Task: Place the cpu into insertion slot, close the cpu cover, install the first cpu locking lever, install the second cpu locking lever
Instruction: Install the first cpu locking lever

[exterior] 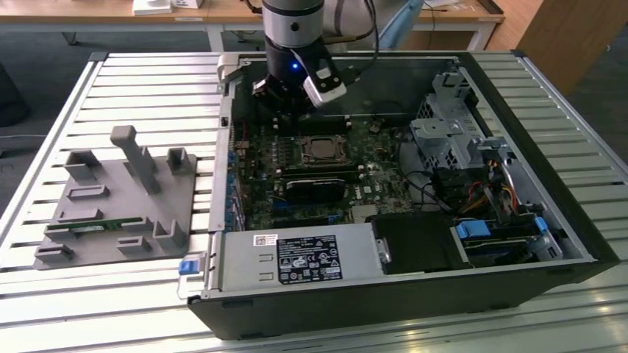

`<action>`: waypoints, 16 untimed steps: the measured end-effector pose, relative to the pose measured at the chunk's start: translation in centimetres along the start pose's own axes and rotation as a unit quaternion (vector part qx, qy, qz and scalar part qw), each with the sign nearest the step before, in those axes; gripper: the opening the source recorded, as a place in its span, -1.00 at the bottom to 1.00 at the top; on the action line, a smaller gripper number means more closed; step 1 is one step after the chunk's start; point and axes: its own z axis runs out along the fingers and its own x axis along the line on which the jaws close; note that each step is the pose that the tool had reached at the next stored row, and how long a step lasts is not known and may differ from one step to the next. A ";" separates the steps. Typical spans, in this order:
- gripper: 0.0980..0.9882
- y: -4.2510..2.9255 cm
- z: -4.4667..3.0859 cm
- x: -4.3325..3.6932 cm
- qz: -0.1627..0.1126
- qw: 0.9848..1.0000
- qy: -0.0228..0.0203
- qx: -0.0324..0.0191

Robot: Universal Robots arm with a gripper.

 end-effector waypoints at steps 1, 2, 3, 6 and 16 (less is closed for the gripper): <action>-0.98 0.02 0.00 0.21 0.000 1.000 0.000 0.000; -0.98 0.07 0.01 0.42 0.000 1.000 0.000 0.000; -0.98 0.15 0.01 0.62 0.000 1.000 0.000 0.000; -0.98 0.51 0.02 0.98 0.000 1.000 0.000 0.000; -0.98 2.49 0.21 1.27 0.000 1.000 0.000 0.000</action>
